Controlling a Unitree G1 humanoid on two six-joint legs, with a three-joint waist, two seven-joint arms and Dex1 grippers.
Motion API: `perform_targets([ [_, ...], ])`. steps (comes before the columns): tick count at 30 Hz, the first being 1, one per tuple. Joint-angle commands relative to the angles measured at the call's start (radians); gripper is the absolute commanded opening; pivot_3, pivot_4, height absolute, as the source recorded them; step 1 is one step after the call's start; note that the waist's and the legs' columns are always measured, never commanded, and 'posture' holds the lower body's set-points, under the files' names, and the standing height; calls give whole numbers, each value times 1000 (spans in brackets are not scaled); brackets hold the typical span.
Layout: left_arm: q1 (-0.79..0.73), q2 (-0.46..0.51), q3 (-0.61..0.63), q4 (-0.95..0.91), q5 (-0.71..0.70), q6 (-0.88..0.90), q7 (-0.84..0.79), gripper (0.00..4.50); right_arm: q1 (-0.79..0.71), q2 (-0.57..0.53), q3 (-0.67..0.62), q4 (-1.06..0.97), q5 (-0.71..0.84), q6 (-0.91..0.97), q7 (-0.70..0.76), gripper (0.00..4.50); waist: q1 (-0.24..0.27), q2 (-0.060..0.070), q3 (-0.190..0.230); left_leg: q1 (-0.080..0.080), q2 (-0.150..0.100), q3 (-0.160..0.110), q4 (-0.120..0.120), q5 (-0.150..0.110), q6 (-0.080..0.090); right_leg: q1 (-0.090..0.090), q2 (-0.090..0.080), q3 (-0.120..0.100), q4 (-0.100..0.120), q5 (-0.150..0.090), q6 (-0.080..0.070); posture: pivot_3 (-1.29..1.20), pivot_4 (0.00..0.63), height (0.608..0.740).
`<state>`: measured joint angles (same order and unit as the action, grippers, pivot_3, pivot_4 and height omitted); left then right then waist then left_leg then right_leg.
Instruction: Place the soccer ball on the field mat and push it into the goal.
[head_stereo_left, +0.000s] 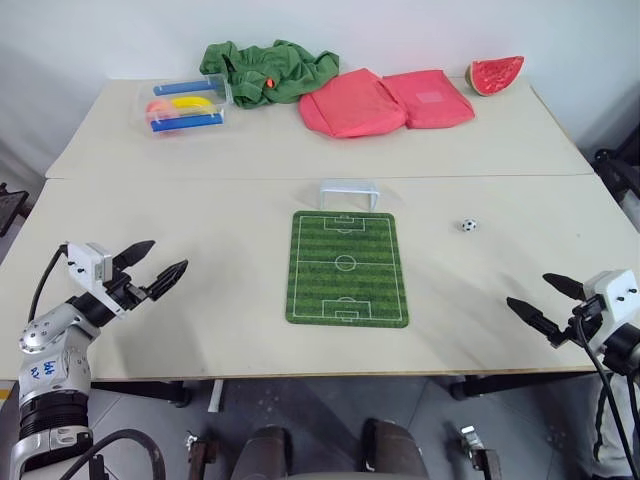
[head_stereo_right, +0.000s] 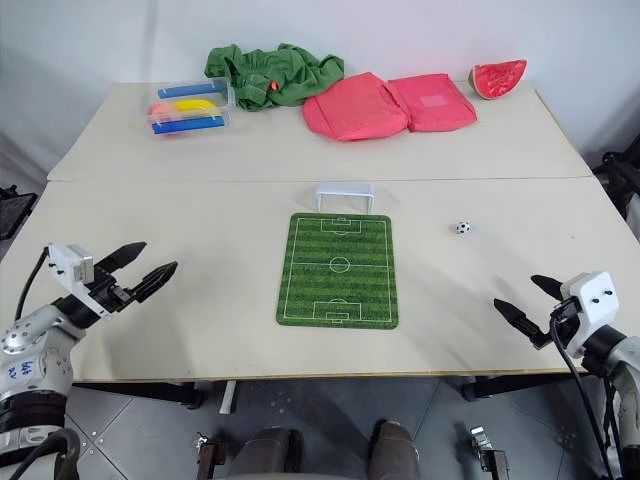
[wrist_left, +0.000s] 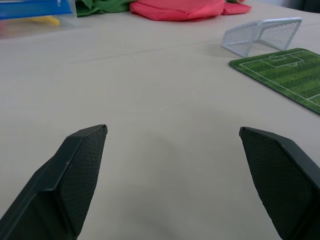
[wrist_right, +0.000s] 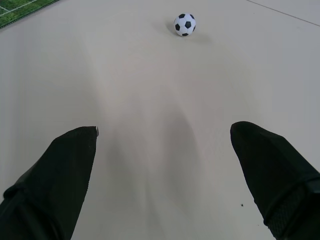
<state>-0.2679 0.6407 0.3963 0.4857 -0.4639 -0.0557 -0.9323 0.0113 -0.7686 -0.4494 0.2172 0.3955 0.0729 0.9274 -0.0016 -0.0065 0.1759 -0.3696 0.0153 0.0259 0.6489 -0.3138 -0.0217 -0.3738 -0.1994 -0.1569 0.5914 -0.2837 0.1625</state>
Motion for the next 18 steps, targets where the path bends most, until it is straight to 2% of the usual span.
perform_targets([
  [1,-9,21,33,-21,14,-36,42,4500,-13,-35,-49,-36,28,51,-28,4456,0,0,0,0,0,0,0,0,0,0,0,0,0,0,0,0,150,740],
  [6,-16,29,30,-49,5,-12,61,4500,-75,-43,-46,-87,38,153,-102,4456,-1,0,0,0,0,0,0,0,0,0,0,0,0,0,0,0,150,740],
  [11,-25,11,6,-132,-19,44,54,4500,-256,-26,6,-125,53,271,-177,4456,-2,1,0,0,0,0,1,0,0,0,0,0,1,0,0,0,150,740],
  [13,-35,-1,-17,-154,-12,49,46,4500,-353,-7,59,-95,33,295,-195,4456,-2,1,0,0,0,0,1,0,0,0,0,1,1,0,0,0,150,740],
  [18,-72,-38,-58,-186,-5,66,56,4500,-561,35,199,132,-52,297,-191,4456,0,0,1,-1,0,0,1,0,0,-1,0,0,1,0,0,0,150,740],
])
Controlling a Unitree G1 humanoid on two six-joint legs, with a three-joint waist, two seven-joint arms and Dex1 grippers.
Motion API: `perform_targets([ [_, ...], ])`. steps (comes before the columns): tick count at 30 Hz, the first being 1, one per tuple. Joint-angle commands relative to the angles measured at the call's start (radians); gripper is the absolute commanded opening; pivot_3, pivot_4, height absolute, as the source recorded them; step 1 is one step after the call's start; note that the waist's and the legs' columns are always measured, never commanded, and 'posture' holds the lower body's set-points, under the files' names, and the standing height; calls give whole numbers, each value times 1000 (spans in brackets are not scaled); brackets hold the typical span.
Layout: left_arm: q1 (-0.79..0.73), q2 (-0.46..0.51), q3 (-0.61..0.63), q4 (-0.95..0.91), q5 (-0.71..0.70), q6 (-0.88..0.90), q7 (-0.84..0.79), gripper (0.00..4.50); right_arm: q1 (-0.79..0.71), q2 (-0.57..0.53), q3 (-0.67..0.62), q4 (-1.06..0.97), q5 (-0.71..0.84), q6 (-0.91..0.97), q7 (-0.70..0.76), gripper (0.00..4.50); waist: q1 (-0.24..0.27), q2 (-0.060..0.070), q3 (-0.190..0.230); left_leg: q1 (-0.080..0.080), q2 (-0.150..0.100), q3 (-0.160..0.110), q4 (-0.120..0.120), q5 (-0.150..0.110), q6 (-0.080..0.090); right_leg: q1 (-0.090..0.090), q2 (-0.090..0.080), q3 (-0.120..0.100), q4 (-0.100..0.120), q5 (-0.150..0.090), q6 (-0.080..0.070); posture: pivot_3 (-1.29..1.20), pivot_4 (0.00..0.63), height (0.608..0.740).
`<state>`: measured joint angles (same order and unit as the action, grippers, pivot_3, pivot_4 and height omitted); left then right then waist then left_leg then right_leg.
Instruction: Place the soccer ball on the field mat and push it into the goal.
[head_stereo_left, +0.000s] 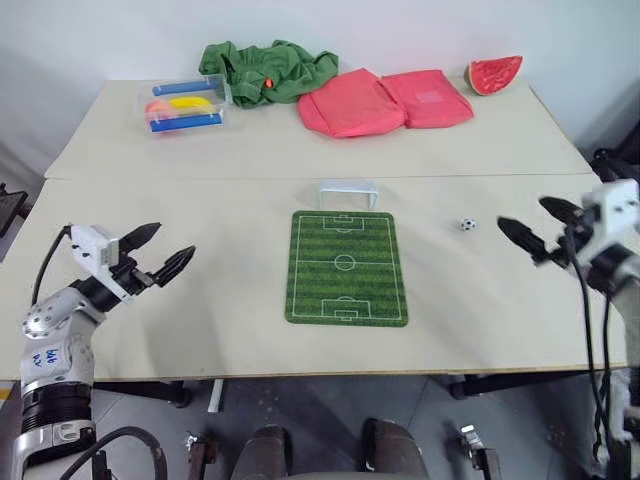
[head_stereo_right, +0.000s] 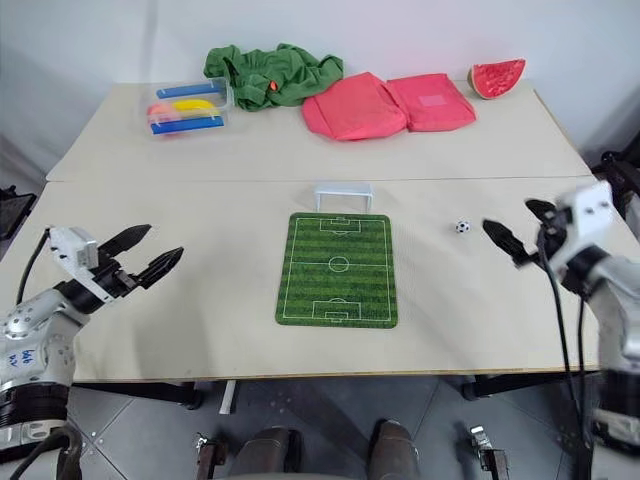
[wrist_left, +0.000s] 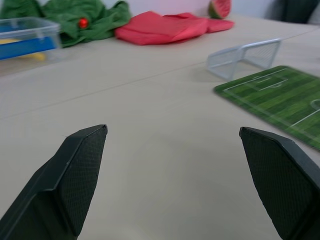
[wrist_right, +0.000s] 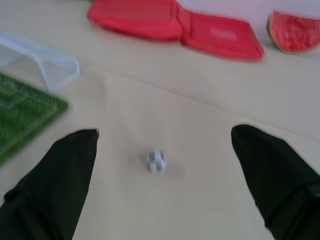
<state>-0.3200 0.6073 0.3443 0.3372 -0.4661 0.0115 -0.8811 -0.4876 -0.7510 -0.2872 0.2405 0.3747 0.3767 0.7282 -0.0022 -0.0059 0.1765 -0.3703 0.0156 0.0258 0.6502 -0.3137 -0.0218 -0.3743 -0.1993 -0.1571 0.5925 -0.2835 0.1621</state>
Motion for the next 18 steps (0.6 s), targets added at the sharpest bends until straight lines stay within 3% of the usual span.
perform_targets([
  [1,-26,-10,-12,-39,-3,0,5,4500,-106,31,59,171,-47,-25,13,4456,0,0,0,-1,0,0,-1,0,0,0,0,0,0,0,0,0,150,740],
  [9,-8,-29,-32,-84,-4,0,4,4500,-282,94,148,548,-172,-222,10,4456,-8,0,0,-1,0,0,-2,0,0,-1,0,-1,-2,0,0,0,150,740],
  [18,63,-27,-8,-154,-13,15,34,4500,-346,138,165,787,-241,-352,-12,4456,-29,0,0,-1,0,0,-1,0,0,-1,0,-1,-1,0,0,0,150,740],
])
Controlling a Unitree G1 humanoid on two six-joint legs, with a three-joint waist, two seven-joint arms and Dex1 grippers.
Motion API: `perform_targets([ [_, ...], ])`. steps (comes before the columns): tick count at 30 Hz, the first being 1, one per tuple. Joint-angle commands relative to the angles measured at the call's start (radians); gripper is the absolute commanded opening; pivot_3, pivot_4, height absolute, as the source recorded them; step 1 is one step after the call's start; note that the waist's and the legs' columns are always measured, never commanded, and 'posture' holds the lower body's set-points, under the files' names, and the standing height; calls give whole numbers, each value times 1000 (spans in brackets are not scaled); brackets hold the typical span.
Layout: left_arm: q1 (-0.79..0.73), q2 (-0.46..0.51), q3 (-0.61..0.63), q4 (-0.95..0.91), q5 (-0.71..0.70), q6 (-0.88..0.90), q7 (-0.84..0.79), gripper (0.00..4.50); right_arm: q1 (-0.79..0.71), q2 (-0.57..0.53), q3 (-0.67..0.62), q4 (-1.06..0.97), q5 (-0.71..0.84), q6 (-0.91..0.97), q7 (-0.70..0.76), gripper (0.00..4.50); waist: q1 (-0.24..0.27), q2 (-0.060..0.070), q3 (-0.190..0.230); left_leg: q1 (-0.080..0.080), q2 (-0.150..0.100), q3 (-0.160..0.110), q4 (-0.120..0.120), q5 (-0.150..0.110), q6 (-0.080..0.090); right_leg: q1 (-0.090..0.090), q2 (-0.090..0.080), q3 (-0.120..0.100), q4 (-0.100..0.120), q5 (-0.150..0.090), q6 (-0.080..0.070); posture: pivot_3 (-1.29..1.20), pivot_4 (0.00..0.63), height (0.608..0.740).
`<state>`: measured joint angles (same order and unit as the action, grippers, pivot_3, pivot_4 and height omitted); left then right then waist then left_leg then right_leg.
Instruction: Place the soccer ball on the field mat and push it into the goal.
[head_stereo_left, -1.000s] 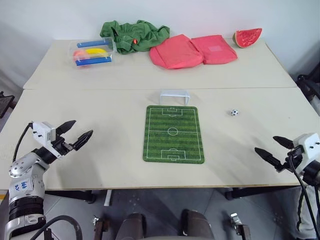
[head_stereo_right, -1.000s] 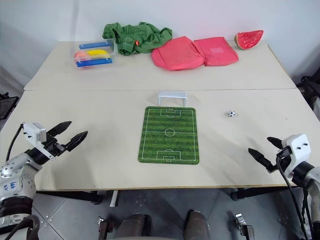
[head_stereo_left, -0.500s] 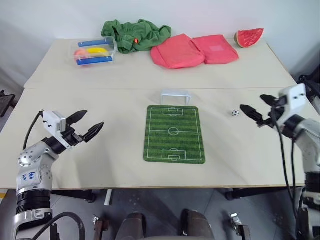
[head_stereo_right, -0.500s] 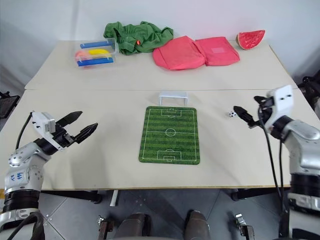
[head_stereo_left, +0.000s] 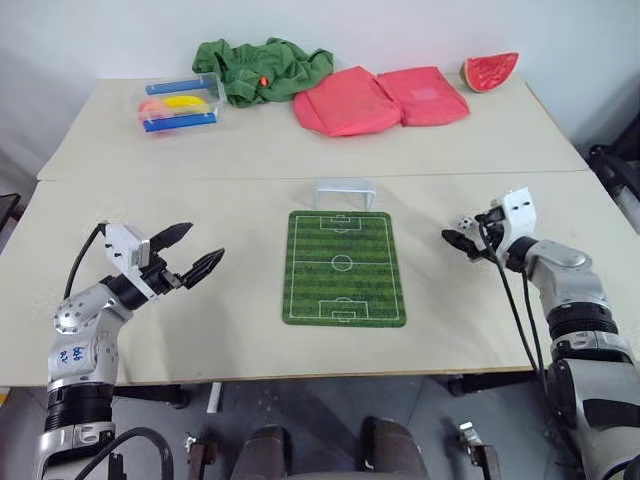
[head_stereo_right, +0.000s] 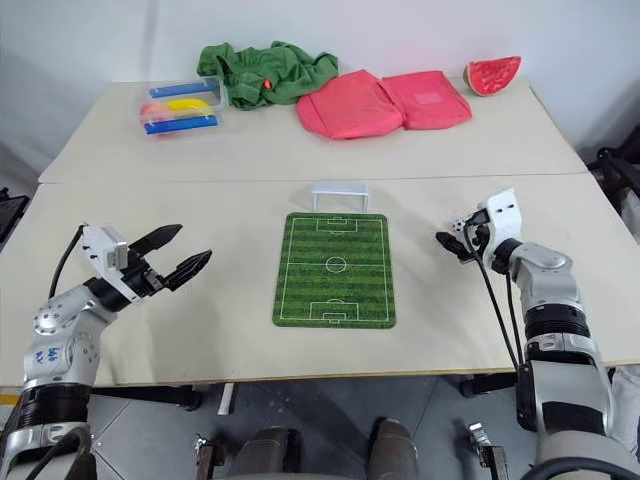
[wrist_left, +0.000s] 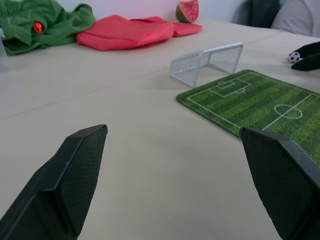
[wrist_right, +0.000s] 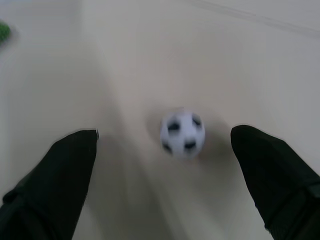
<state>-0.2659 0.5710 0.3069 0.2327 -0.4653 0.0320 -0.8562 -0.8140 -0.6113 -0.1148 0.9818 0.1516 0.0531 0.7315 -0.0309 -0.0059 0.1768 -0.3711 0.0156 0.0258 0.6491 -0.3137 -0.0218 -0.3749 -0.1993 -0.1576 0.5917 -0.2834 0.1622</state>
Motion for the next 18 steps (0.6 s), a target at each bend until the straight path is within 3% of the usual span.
perform_targets([
  [1,12,9,29,-54,-14,-5,11,4500,-24,1,-7,62,-22,-37,-16,4287,0,0,0,0,0,0,1,0,0,0,0,0,0,0,0,0,150,740],
  [3,13,8,31,-57,-15,-5,16,4500,-37,11,-10,92,-23,-56,-17,3916,0,0,0,0,0,0,2,0,0,1,0,0,0,0,0,0,150,740],
  [12,-19,0,22,-26,-5,-15,22,4500,-90,38,-23,190,-31,-96,-49,934,2,0,0,1,0,0,4,0,0,2,0,1,2,0,0,0,150,740],
  [15,-32,-2,21,-15,-4,-19,20,4500,-94,35,-27,168,-23,-106,-41,841,1,0,0,1,0,0,4,0,0,2,0,1,2,0,0,0,150,740],
  [18,-26,9,17,-10,-15,-22,-30,4500,-30,31,-16,-88,31,-67,86,841,1,1,0,0,0,0,3,0,0,1,0,1,1,0,0,0,150,740],
])
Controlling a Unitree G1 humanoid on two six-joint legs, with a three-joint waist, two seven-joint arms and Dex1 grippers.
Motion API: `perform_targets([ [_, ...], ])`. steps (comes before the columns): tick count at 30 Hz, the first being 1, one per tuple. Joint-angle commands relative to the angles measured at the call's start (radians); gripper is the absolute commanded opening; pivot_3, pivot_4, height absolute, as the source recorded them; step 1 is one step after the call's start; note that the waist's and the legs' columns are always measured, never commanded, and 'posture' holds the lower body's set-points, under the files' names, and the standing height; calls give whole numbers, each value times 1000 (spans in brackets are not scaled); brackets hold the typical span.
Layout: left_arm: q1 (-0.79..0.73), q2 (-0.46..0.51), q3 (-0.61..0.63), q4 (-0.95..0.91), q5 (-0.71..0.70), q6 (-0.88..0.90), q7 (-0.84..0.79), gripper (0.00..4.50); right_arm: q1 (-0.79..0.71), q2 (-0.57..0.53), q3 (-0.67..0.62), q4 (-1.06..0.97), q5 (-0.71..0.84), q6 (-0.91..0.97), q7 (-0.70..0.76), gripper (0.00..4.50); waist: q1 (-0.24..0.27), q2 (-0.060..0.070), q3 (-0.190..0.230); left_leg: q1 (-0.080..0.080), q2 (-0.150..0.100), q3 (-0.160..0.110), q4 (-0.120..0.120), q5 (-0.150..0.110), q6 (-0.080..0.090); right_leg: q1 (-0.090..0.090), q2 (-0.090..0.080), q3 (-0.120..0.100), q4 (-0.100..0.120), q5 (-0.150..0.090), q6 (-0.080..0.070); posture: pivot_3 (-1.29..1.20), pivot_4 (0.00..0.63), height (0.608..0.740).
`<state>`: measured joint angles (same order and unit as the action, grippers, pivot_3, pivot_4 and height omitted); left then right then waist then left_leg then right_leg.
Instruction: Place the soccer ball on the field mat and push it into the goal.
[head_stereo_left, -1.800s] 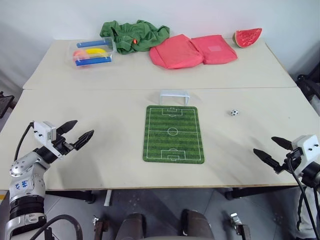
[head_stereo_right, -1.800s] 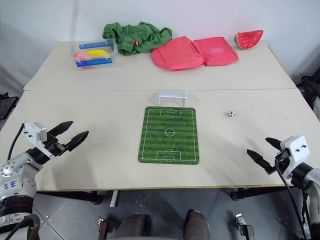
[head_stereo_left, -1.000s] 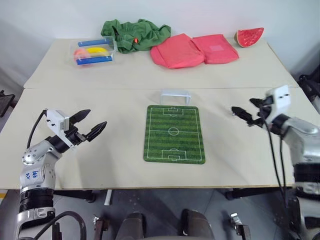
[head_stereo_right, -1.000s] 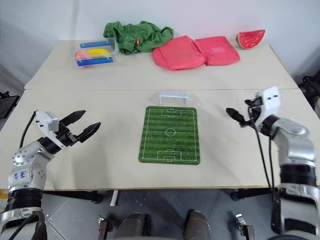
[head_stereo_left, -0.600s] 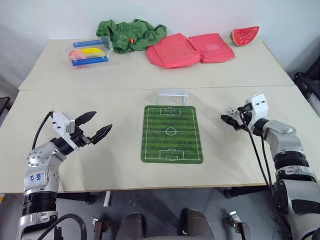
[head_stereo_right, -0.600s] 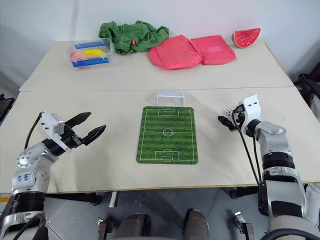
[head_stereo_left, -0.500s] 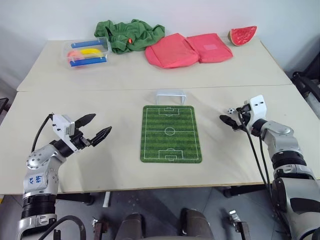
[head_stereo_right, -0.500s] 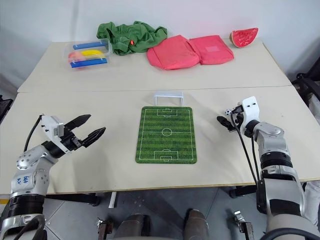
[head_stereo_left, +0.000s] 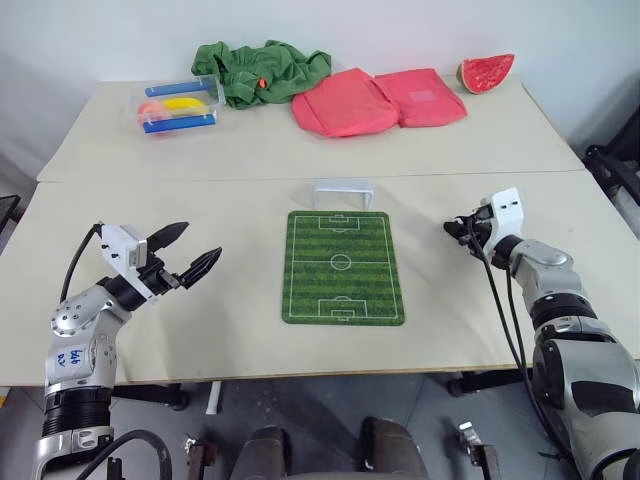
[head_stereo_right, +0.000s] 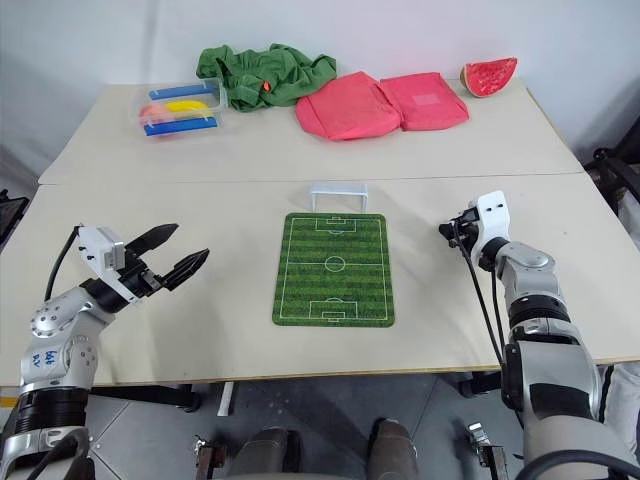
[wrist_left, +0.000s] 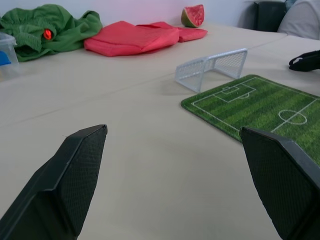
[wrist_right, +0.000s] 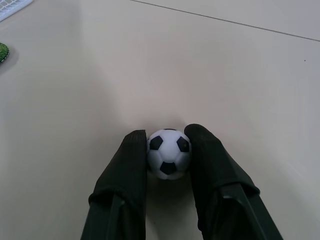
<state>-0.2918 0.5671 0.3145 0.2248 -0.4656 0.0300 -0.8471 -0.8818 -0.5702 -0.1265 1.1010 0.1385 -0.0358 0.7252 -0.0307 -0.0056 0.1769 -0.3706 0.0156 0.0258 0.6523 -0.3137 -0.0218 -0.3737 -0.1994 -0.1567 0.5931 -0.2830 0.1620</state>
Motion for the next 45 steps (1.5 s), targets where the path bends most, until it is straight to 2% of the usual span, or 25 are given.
perform_targets([
  [1,5,17,6,-3,-20,-17,-63,4500,75,-11,8,-327,66,62,135,841,1,1,0,0,0,0,-1,0,0,-1,0,0,0,0,0,0,150,740],
  [7,35,34,-26,8,-21,1,-187,4500,267,-65,175,-940,108,344,315,841,2,2,1,0,1,0,-3,0,-1,-2,1,0,-1,0,0,0,150,740],
  [13,74,67,-65,17,-15,-6,-326,4500,314,-45,322,-1184,144,458,419,841,4,2,1,-1,1,0,-1,-1,0,-2,1,0,0,0,0,0,150,740],
  [16,95,73,-74,-2,-16,4,-355,4500,299,-4,400,-1185,125,446,447,841,4,1,1,-1,1,0,-1,-1,0,-2,1,0,0,0,0,0,150,740],
  [21,123,57,-56,-42,-19,-3,-313,4500,261,59,490,-1081,69,371,481,841,4,1,1,-1,1,0,-1,-1,0,-2,1,0,0,0,0,0,150,740],
  [32,189,61,-37,-122,-35,15,-259,4500,227,86,504,-923,22,264,519,841,3,1,1,0,1,0,-1,-1,0,-2,1,0,0,0,0,0,150,740],
  [45,149,64,-40,-111,-27,21,-238,4500,233,89,505,-885,8,231,537,841,3,1,1,0,1,0,-1,-1,-1,-2,1,0,0,0,0,0,150,740],
])
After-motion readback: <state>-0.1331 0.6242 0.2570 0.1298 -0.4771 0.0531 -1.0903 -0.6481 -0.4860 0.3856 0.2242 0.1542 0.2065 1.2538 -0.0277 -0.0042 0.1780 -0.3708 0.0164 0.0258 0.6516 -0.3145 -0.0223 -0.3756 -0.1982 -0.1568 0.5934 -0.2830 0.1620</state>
